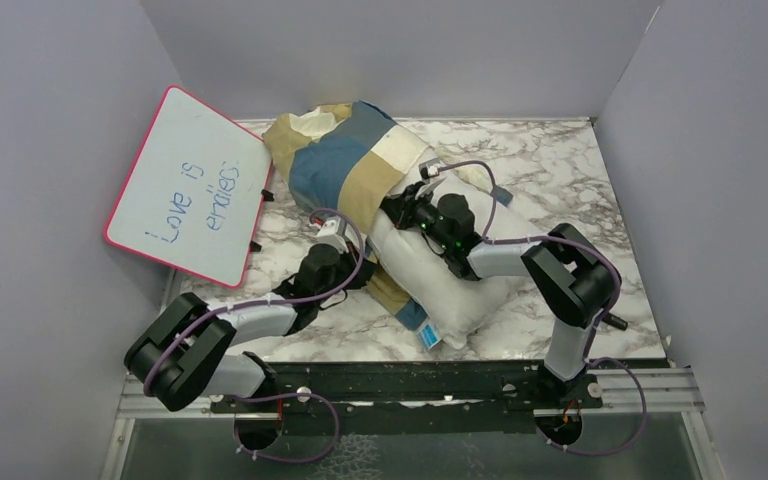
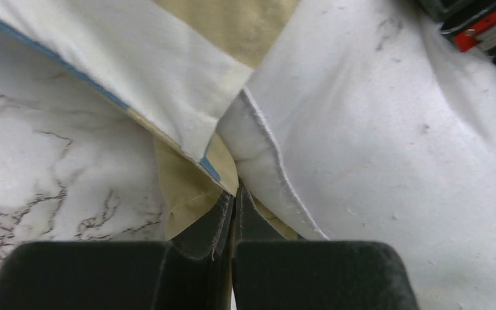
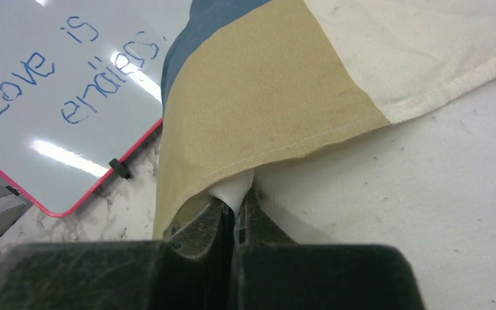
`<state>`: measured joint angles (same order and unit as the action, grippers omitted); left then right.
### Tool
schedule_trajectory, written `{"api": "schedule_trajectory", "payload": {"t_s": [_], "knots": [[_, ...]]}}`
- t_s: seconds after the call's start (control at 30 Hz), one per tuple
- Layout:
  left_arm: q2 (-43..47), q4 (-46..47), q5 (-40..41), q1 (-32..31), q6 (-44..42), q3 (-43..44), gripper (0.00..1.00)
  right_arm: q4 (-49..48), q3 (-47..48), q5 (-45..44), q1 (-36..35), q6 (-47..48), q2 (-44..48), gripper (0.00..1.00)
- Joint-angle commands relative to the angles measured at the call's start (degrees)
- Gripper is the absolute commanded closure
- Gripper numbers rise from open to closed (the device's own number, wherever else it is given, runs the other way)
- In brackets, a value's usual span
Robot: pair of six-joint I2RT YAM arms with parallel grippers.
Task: Put the pillow into the pillowcase
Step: Stuff the pillow into the pillowcase.
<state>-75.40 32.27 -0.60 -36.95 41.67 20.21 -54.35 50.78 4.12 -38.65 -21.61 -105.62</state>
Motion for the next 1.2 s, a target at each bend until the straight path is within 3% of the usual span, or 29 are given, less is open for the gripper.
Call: {"api": "schedule_trajectory", "payload": {"t_s": [0.0,0.37,0.5,0.63,0.77,0.9,1.0,1.17], "knots": [[0.39,2.37,0.15,-4.63,0.36,0.22,1.00,-7.12,-3.16,1.71,0.41,-3.83,-3.39,1.00],[0.44,1.82,1.82,-8.48,0.41,-0.87,1.00,-2.80,-6.57,6.37,0.47,0.33,2.34,0.99],[3.50,-0.30,2.83,-9.91,0.62,-1.00,0.99,0.97,-9.77,6.51,0.51,2.59,6.69,0.90],[9.98,-8.68,6.51,-10.02,-3.40,1.97,0.72,13.75,-7.06,6.67,0.59,3.84,12.58,0.65],[15.44,-20.12,15.44,-10.06,-9.77,7.93,0.53,25.18,-3.82,7.79,1.20,2.35,17.96,0.56],[17.50,-26.48,23.30,-10.03,-16.47,12.50,0.42,31.34,-1.82,10.81,2.40,0.00,21.84,0.51],[16.70,-27.81,27.77,-9.94,-22.07,15.45,0.38,33.62,-0.49,11.70,3.40,-1.49,23.24,0.52],[10.65,-28.29,32.87,-8.73,-29.38,21.73,0.35,35.29,3.08,15.40,5.36,-3.81,21.61,0.76]]}}
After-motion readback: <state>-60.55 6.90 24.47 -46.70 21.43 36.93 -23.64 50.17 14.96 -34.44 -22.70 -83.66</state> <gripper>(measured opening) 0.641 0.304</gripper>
